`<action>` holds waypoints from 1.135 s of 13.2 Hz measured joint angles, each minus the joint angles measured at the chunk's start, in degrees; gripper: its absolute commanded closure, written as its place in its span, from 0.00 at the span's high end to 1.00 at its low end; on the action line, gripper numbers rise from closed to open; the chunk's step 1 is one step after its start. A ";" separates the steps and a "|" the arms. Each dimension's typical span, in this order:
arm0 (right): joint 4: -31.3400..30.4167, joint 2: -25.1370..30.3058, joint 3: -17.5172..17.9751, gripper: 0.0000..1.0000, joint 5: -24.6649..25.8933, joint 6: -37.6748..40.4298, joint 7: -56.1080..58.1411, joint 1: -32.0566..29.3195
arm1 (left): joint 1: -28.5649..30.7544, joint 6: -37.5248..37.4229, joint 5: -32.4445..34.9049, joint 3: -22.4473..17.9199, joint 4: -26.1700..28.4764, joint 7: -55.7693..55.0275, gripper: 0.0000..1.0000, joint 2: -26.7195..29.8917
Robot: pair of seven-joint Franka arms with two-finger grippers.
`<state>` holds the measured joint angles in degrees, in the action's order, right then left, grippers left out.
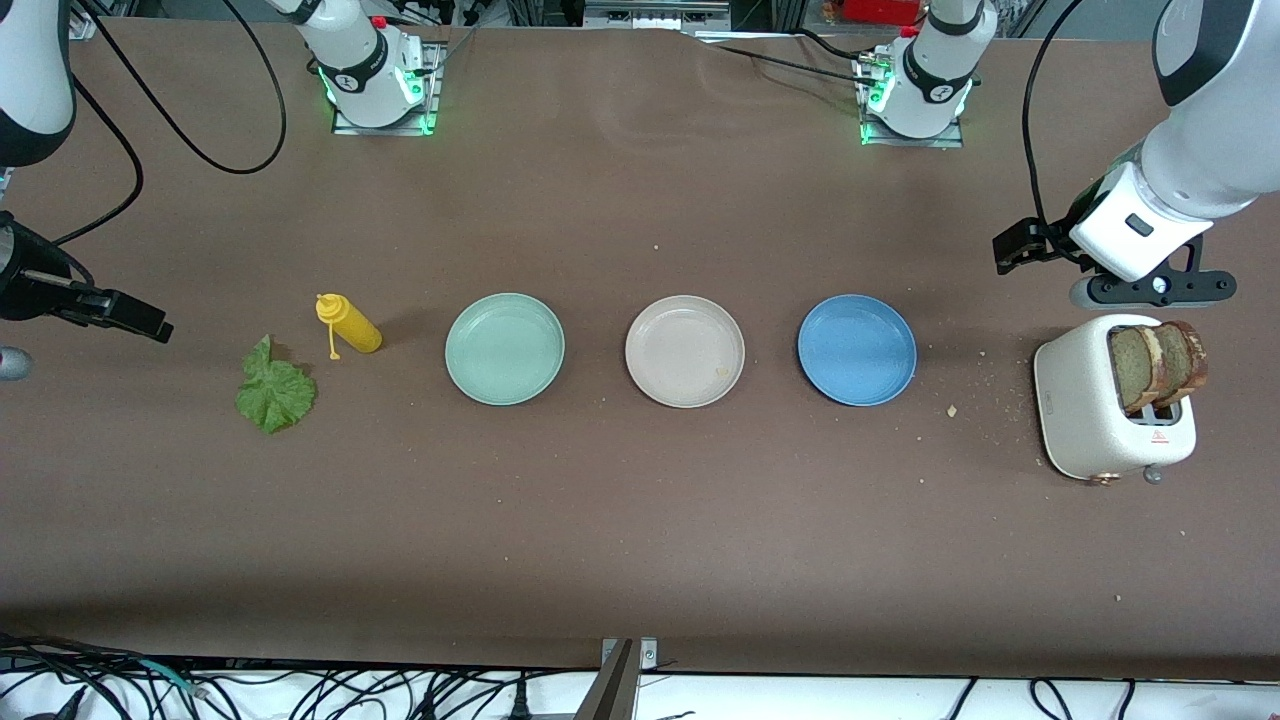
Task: Make sandwich in beige plate with both arms
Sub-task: 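Lower the left gripper into the toaster and grasp the bread slice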
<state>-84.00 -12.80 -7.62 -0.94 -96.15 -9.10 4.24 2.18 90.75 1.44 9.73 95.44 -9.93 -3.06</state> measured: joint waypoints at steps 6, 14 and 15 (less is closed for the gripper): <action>-0.01 0.14 -1.06 1.00 -0.01 0.26 -0.47 -0.13 | 6.17 3.82 3.28 -0.81 -1.57 8.29 1.00 -4.79; -0.01 0.11 -1.19 1.00 -0.01 0.44 -0.74 -0.14 | 17.32 21.48 5.05 -0.91 2.68 22.11 1.00 -11.94; -0.01 0.08 -1.23 1.00 -0.01 0.49 -0.76 -0.16 | 18.08 23.55 5.05 -0.92 4.50 22.36 1.00 -11.94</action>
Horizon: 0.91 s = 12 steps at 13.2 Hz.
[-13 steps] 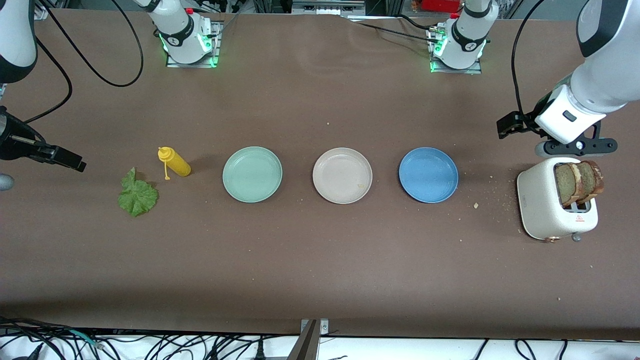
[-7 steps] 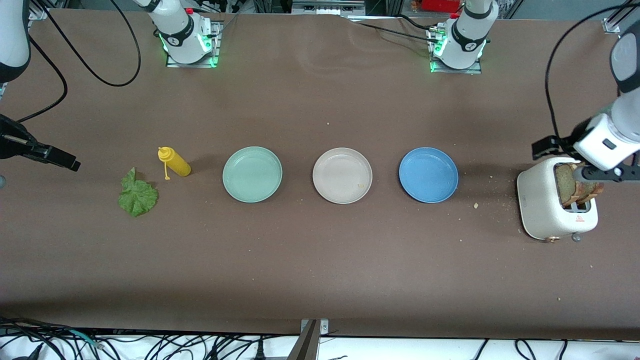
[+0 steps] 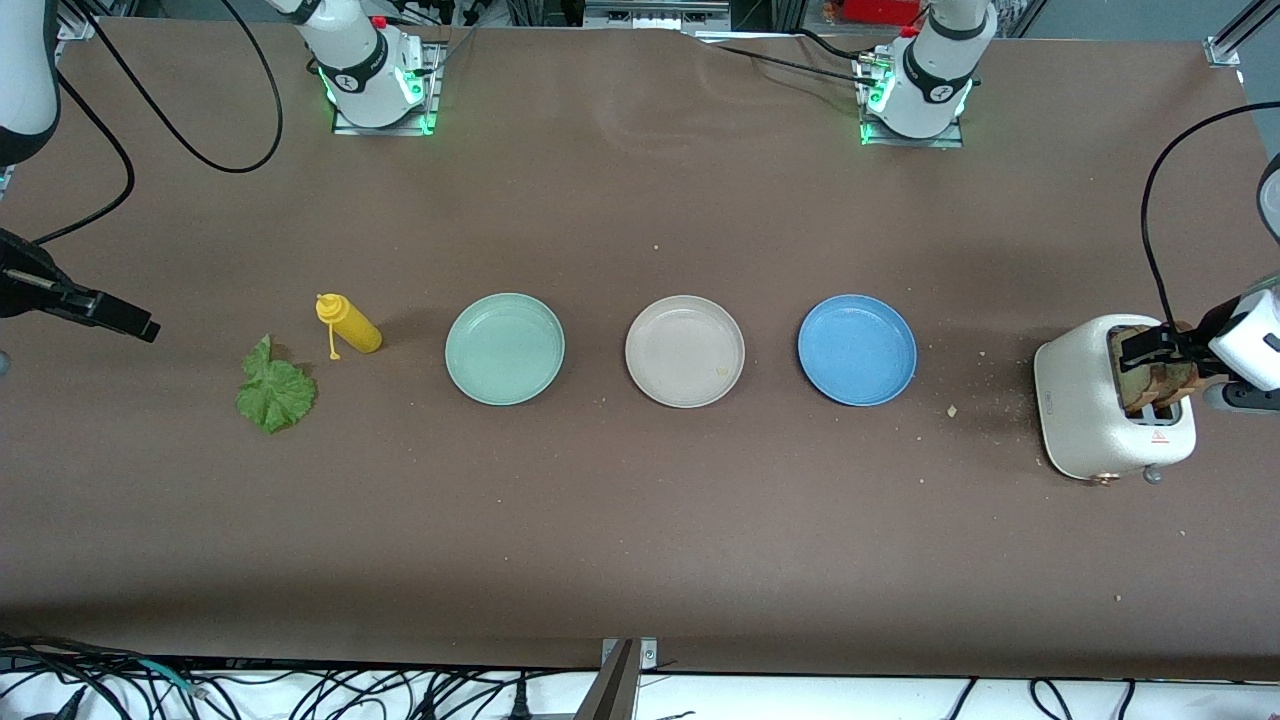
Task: Make sandwich in beige plate with both arms
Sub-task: 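Lower the left gripper into the toaster and grasp the bread slice, then lift the bread out of the toaster with the left gripper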
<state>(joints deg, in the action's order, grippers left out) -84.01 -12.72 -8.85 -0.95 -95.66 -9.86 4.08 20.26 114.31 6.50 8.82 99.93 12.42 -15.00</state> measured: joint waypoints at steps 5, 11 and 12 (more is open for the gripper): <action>-0.03 -0.17 -1.45 1.00 0.00 0.05 -0.18 -0.22 | 1.89 6.15 0.00 0.04 6.06 0.34 0.28 0.10; -0.01 -0.09 -3.81 1.00 0.00 -0.09 -0.27 -0.82 | 3.78 6.00 0.00 0.04 7.81 0.32 0.00 0.24; -0.01 -0.08 -4.07 1.00 0.00 -0.10 -0.27 -0.88 | 3.78 5.81 0.00 0.04 7.79 0.31 0.00 0.36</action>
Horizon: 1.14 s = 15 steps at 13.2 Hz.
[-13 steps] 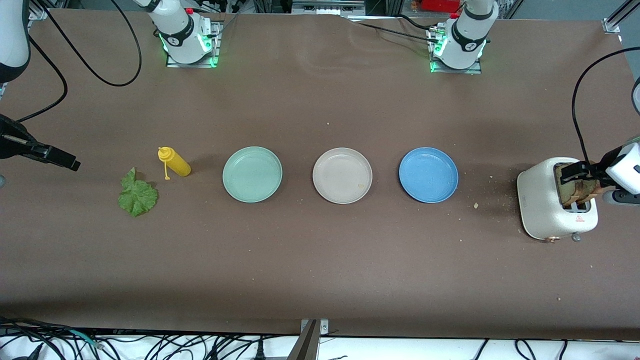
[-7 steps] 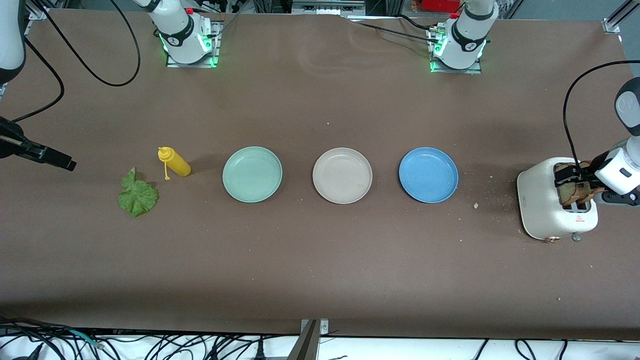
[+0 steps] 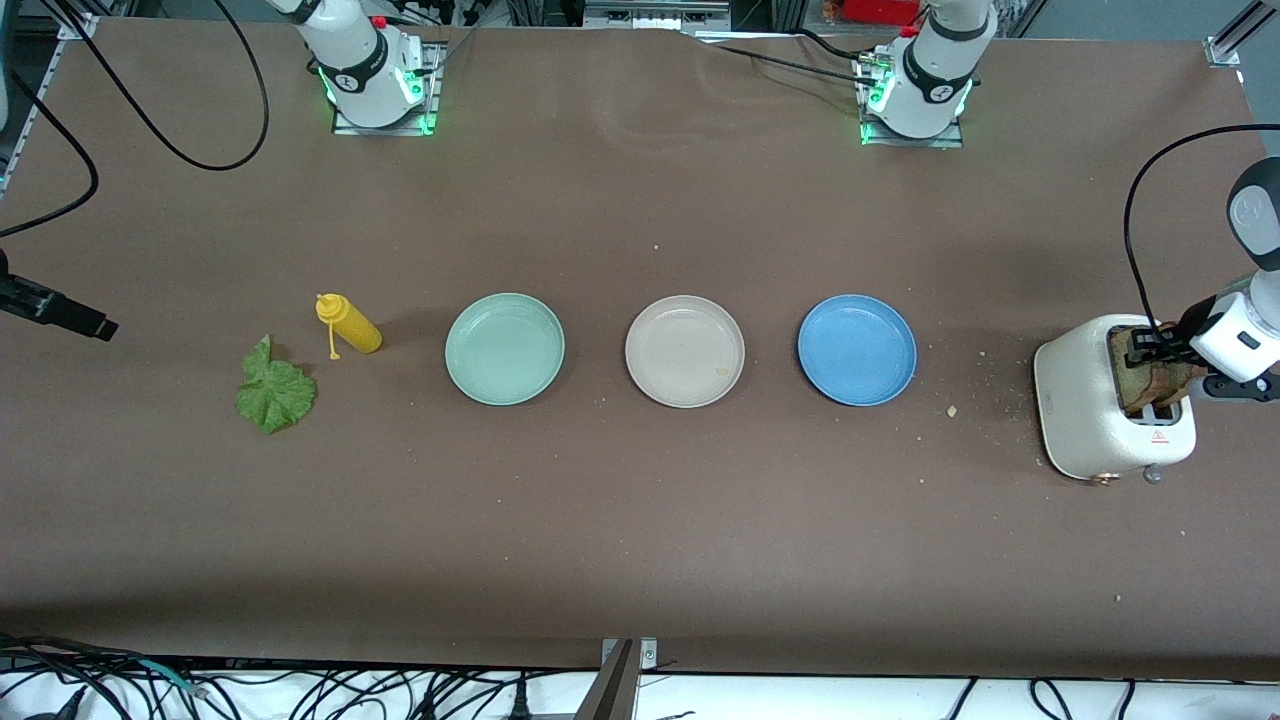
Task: Make sandwich in beige plate with both arms
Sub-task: 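Lift the bread out of the toaster with the left gripper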
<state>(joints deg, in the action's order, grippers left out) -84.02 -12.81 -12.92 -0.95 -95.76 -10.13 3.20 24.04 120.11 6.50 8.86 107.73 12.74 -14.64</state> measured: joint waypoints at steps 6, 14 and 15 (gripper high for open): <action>-0.17 -0.16 1.83 1.00 0.00 0.11 0.00 1.08 | -0.05 -11.94 0.00 0.65 -7.73 0.00 0.00 1.11; -0.15 -0.04 6.62 1.00 -0.01 0.50 0.01 1.83 | -4.30 -31.40 -4.80 10.40 -18.98 -0.35 0.00 2.20; -0.14 -0.04 7.12 1.00 0.00 0.28 0.01 1.91 | -5.29 -31.87 -8.23 11.32 -18.79 -0.37 0.00 1.65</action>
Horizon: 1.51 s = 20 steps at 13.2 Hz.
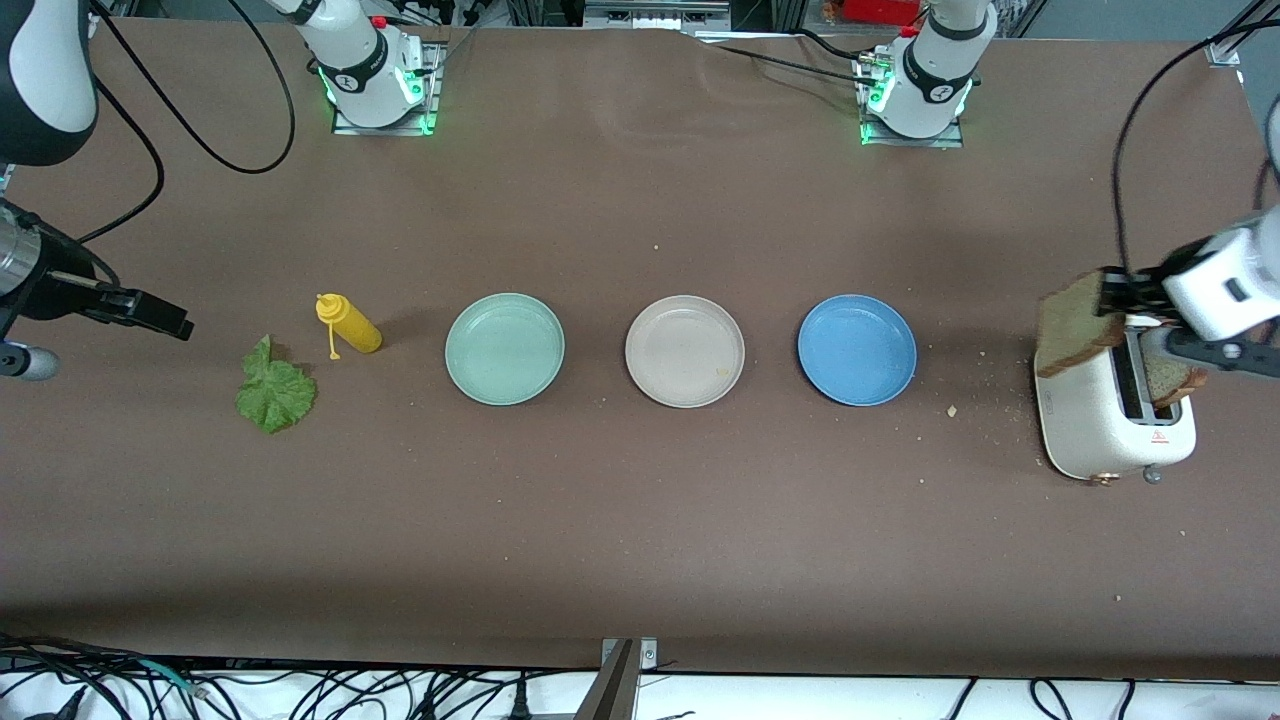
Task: Make sandwich in beige plate with both arms
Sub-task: 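Lift the bread out of the toaster with the left gripper, then lower the bread onto the beige plate and open the left gripper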
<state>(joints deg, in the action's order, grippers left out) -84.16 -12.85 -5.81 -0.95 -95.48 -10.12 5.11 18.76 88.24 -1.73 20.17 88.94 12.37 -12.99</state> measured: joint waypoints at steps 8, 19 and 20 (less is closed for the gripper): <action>-0.03 -1.18 -0.03 1.00 0.02 -4.40 0.04 0.05 | -12.61 5.98 -31.57 0.76 0.91 0.37 0.00 -17.42; 1.21 -1.05 -0.08 1.00 0.02 -5.77 0.04 0.13 | -20.31 21.57 -44.40 0.44 0.59 20.09 1.00 -35.22; 1.20 -1.05 -0.07 1.00 0.02 -5.77 0.04 0.15 | -20.31 21.84 -44.54 0.44 0.49 20.80 1.00 -35.51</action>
<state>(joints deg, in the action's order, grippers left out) -82.96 -13.90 -5.88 -0.93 -101.25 -10.08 5.26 -1.55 110.08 -46.28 20.62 89.42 33.17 -48.50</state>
